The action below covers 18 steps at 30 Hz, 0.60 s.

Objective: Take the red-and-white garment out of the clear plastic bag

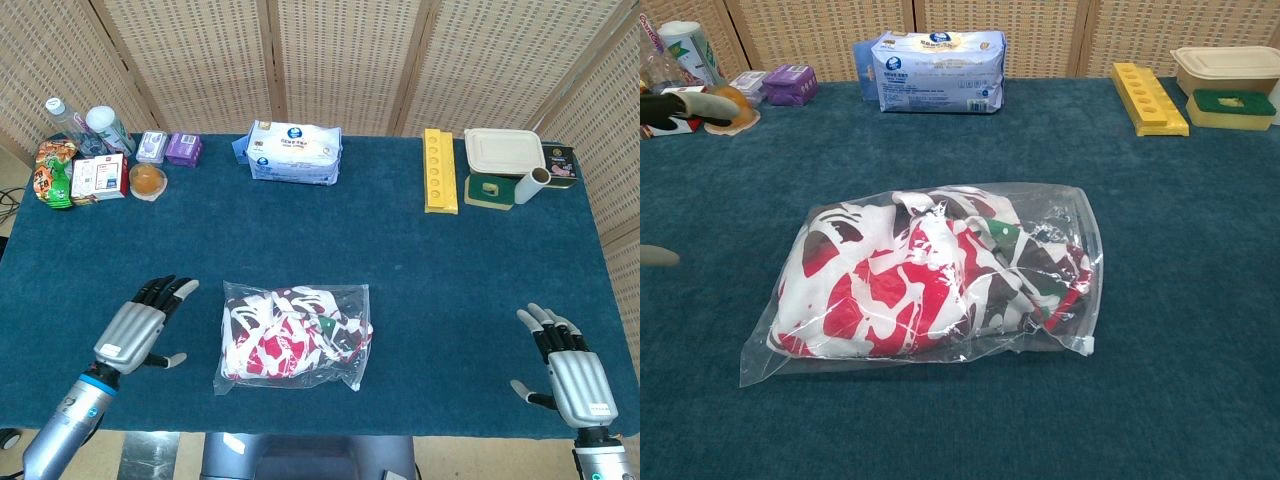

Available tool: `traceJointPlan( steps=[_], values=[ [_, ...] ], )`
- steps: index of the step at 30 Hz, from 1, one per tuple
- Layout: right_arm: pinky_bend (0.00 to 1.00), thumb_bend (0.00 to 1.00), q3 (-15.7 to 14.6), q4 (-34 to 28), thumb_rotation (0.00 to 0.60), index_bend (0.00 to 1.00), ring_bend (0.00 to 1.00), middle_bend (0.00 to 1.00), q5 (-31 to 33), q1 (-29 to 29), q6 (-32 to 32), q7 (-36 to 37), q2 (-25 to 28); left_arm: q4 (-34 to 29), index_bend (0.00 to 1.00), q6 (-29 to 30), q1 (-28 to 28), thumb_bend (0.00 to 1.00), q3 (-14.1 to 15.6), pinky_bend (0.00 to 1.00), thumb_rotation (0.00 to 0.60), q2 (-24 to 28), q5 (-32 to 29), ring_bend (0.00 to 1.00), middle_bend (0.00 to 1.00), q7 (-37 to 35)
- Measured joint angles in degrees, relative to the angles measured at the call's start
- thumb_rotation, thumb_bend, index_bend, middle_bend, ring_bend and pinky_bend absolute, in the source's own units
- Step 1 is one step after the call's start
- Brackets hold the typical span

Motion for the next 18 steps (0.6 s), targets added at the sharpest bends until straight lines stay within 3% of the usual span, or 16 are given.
traceJointPlan(
  steps=[11, 18],
  values=[
    [0.12, 0.19, 0.30, 3.02, 0.600, 0.12, 0.11, 0.09, 1.19, 0.61, -1.36, 4.32, -0.16, -0.94, 0.00, -2.52, -6.53, 0.03, -0.71, 0.07, 0.600, -12.49, -14.81, 0.00, 0.00, 18.68],
    [0.12, 0.19, 0.38, 3.74, 0.600, 0.12, 0.12, 0.09, 1.59, 0.60, -1.44, 5.57, -0.06, 3.05, 0.00, -3.14, -11.10, 0.03, -1.92, 0.07, 0.600, -17.20, -20.50, 0.00, 0.00, 23.56]
  ],
)
